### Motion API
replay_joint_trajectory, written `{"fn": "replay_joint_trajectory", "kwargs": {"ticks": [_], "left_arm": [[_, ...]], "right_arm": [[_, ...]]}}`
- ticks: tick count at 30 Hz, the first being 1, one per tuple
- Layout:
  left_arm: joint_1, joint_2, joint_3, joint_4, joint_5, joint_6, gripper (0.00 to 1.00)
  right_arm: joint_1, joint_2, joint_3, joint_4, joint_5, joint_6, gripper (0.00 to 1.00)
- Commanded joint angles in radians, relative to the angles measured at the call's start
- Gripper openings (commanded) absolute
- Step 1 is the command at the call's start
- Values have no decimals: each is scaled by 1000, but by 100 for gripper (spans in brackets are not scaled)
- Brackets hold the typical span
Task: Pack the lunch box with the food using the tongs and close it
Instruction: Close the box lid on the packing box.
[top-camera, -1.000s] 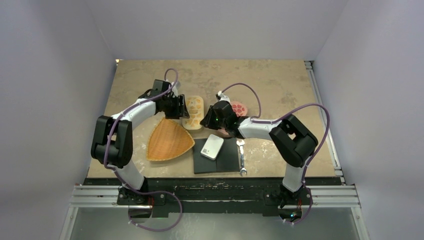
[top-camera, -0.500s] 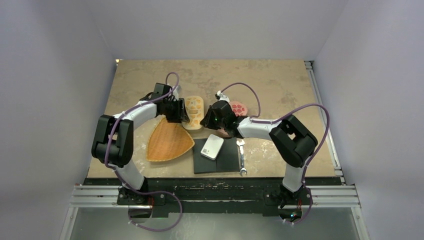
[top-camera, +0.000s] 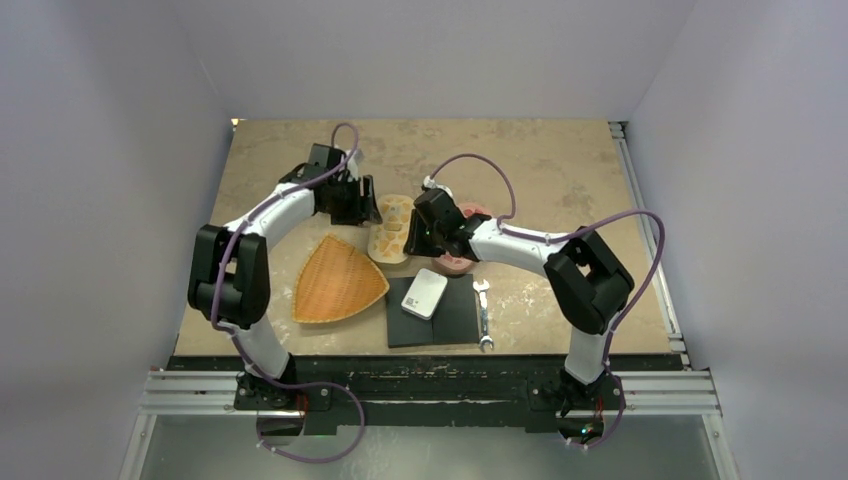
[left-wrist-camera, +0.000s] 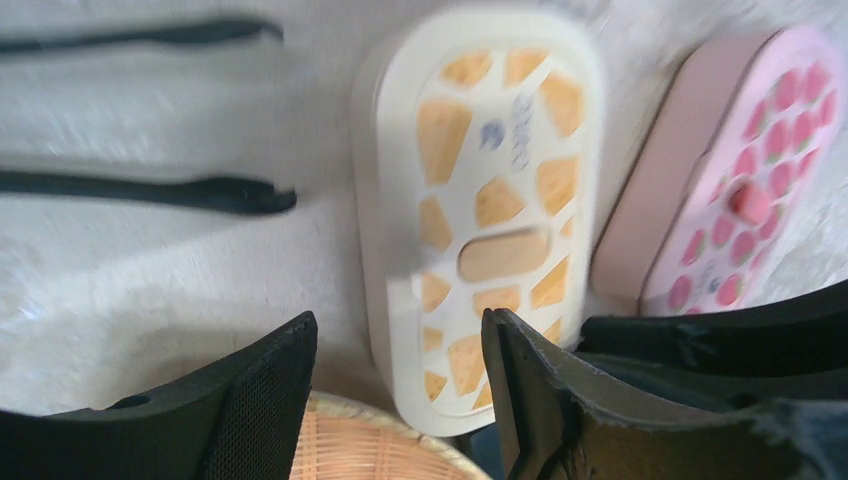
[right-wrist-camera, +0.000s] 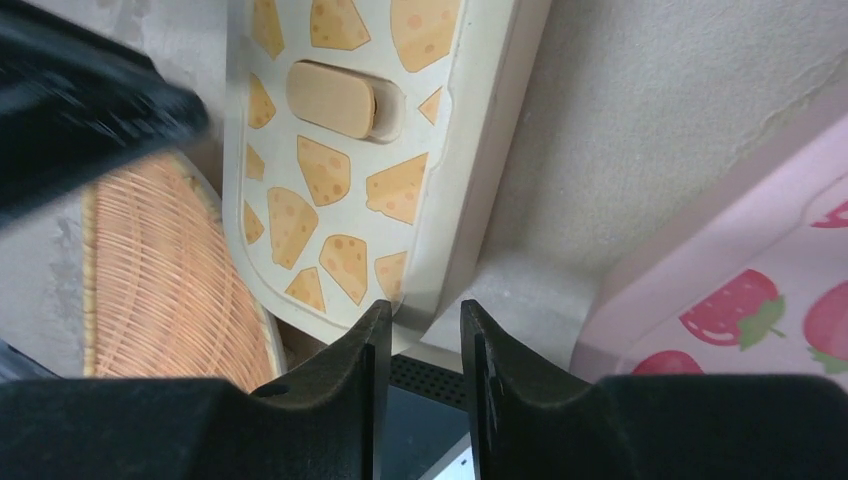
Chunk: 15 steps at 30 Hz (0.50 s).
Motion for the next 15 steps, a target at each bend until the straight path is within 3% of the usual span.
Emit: {"fn": "replay_joint_trajectory", "kwargs": {"ticks": [1, 4, 5, 6, 15], "left_arm": [[12, 9, 138, -4, -19, 27, 62], [12, 38, 161, 36, 20, 17, 62], [12, 52, 167, 45, 33, 15, 62], [13, 70, 173, 50, 40, 13, 62], [12, 180, 191, 100, 58, -14, 61]], "right_arm": [[-33, -21, 97, -138, 26, -48, 34], [-69, -17, 132, -116, 9, -96, 37], [-85, -15, 138, -105, 0, -134, 48], [-100, -14, 141, -88, -9, -143, 50], [-173, 83, 224, -29, -54, -214, 54]]}}
